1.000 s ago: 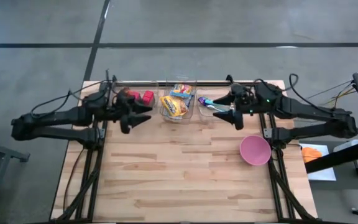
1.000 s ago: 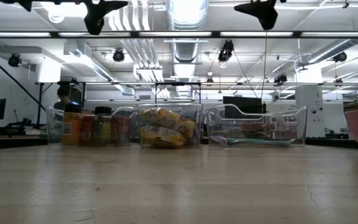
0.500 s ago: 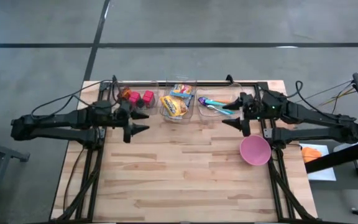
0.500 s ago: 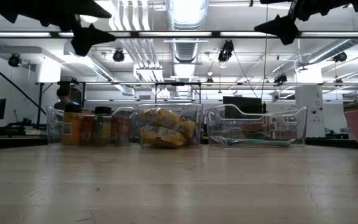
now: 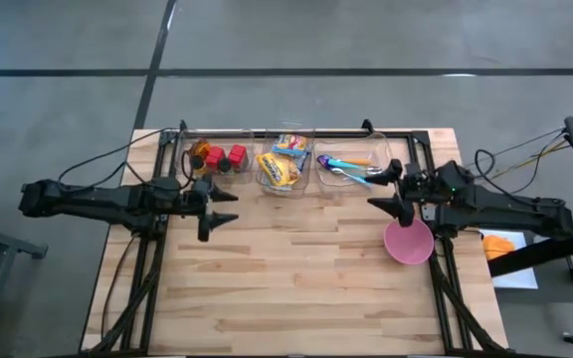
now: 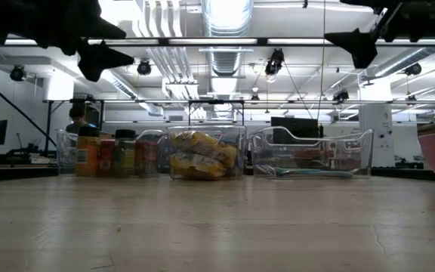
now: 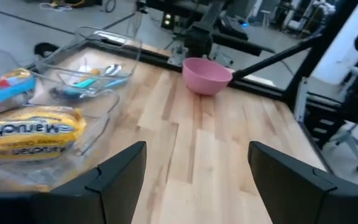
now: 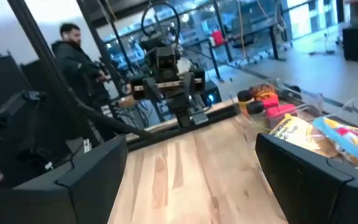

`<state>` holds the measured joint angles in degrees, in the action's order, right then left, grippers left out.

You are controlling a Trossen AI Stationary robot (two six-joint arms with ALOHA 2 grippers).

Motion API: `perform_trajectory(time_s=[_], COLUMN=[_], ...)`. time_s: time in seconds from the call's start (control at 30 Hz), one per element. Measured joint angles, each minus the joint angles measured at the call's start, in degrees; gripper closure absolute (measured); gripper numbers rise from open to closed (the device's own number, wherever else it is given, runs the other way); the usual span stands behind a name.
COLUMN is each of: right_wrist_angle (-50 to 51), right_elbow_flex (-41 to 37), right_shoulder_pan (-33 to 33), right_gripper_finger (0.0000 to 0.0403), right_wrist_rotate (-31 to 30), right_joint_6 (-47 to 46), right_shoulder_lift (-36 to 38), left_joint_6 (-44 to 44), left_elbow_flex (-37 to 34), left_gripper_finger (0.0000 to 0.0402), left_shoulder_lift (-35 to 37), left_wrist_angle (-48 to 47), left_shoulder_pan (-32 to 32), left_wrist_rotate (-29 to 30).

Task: Pick & Place Food Item
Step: Return to Home Position

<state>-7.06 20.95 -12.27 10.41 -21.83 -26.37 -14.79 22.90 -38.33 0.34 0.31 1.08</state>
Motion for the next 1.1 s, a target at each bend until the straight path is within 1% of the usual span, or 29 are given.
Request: perform_trajectory(time_s=[0.13,0.2,0.33,0.5,0.67,0.87,1.0,1.1], right_wrist_angle=[-6.6,-9.2,-11.7,-11.8,-11.7,-11.6,-11.8,-13.9], right_elbow_flex=[-5.1,-7.0,-9.5,-10.6,-10.7,-11.1,-12.5,-14.0], right_shoulder_pan=[0.0,0.0,0.0,0.0,0.0,0.0,0.0,0.0], right_gripper_finger=[0.0051,0.0051,0.0051,0.0051,0.0051,0.0051,0.0051,0.0051], right_wrist_rotate=[0.1,0.4,1.9,2.3,2.3,2.3,5.9,6.4], right_joint_6=[-0.3,-0.3,-0.2,0.2,3.4,4.5,6.8,6.5], right_shoulder_lift=[2.4,3.3,4.4,5.4,5.3,5.3,5.3,5.3], left_joint_6=[0.5,0.9,0.9,-0.1,-1.3,-1.3,-1.3,-0.9], left_elbow_flex=[-0.4,-1.5,-4.2,-8.1,-10.9,-14.5,-16.5,-17.6], left_gripper_finger=[0.0112,0.0112,0.0112,0.0112,0.0112,0.0112,0.0112,0.0112], left_shoulder_lift=[0.4,2.2,9.1,18.0,22.9,25.4,25.5,25.5], left_wrist_angle=[-2.0,-2.7,-2.2,-4.1,-7.1,-7.1,-7.1,-6.4], left_shoulder_pan=[0.0,0.0,0.0,-0.1,-0.7,-1.1,-1.2,-1.4], left_wrist_rotate=[3.3,3.6,3.7,3.7,3.9,6.3,6.5,6.5])
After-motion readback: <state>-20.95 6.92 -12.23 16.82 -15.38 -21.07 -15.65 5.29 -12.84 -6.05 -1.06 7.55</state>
